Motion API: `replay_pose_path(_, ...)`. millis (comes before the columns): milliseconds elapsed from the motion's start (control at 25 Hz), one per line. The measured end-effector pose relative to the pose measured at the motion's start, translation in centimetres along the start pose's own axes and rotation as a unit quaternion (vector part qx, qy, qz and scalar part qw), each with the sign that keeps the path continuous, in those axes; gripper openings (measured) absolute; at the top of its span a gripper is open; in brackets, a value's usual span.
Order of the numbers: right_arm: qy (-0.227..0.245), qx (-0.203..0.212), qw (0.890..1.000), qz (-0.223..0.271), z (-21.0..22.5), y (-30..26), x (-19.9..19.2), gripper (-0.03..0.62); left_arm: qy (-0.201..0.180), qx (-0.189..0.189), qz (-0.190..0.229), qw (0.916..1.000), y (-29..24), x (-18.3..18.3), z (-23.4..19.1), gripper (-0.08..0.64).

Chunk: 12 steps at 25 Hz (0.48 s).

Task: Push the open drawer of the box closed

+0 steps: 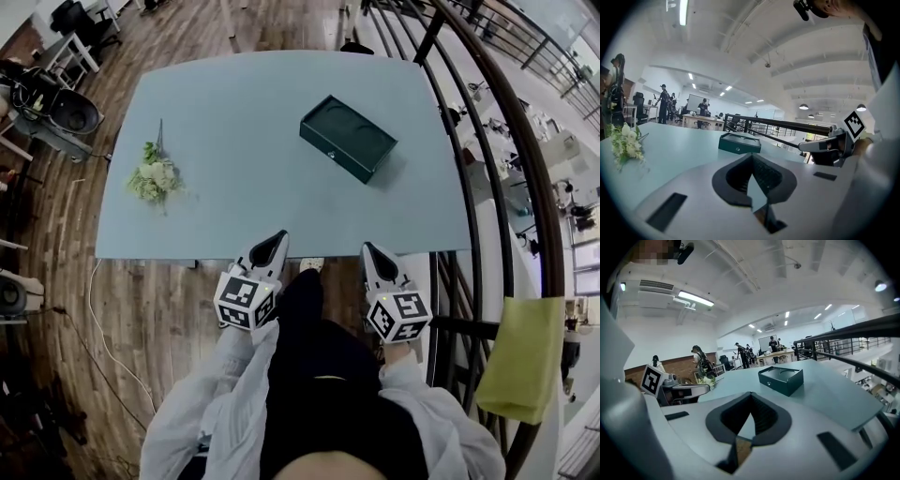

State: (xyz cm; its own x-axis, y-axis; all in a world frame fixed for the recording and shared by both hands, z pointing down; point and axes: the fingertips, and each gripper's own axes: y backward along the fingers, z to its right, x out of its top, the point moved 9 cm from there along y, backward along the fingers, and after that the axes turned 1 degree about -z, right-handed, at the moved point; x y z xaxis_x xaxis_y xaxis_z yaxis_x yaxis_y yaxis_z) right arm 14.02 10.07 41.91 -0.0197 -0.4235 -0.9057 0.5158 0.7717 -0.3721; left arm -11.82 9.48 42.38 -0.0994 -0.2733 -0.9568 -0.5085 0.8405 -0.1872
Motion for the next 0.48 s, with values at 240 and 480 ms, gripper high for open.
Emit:
replay_pose_path(240, -0.002, -0.007, 1.0, 0.003, -0.6, 1.9, -0.9, 0.008, 0.003, -0.001, 0.0, 1.0, 1.6, -1.0, 0.9, 0.015)
replay_pose_path(480, -0.008, -0.009, 1.0, 0.002, -1.2, 3.0, -1.7, 0.008, 0.002, -0.004, -0.003, 1.0, 2.6, -1.3, 1.7, 0.015)
